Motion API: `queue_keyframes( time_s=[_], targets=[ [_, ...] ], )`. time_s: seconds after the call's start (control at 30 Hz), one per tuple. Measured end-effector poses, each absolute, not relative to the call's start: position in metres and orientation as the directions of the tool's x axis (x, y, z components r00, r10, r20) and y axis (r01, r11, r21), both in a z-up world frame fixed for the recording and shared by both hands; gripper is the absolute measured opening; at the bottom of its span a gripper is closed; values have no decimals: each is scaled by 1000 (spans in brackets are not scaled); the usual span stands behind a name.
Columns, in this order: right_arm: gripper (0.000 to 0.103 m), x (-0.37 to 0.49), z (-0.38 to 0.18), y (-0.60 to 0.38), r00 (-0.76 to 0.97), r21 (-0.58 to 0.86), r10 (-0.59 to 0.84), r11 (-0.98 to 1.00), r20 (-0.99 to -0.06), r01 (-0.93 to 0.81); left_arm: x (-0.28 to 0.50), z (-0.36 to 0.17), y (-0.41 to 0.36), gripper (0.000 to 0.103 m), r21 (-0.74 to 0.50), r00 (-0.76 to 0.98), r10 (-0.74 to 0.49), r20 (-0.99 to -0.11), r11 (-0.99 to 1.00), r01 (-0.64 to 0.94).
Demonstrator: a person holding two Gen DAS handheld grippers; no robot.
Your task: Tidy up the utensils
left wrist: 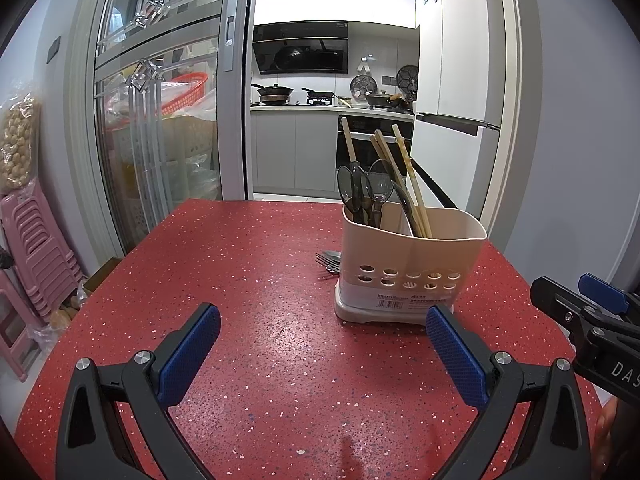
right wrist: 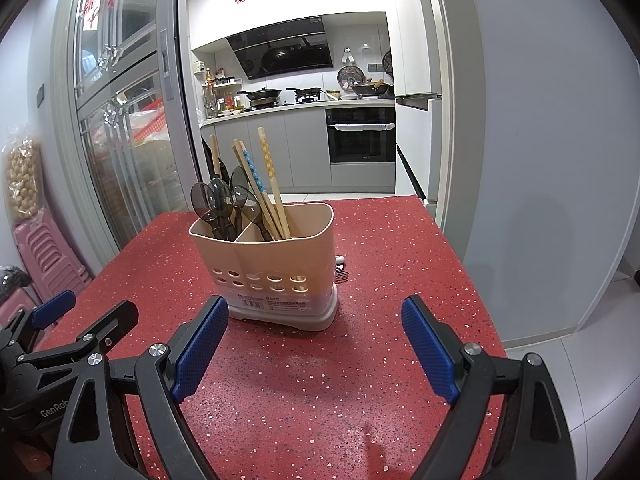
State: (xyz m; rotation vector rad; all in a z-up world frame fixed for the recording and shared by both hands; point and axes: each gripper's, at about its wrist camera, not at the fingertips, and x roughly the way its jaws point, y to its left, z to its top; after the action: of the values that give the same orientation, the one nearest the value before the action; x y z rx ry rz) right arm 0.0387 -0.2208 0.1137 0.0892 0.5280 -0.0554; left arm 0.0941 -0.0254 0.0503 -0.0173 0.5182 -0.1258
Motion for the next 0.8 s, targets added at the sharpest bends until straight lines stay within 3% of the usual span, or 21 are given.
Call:
queue_keyframes(
  time_s=[0.8],
  targets=[
    [90,38,114,-221,862,71,-30,995,-505,76,94,53,-27,103,-47,861,-121,-493,993,113]
  ],
)
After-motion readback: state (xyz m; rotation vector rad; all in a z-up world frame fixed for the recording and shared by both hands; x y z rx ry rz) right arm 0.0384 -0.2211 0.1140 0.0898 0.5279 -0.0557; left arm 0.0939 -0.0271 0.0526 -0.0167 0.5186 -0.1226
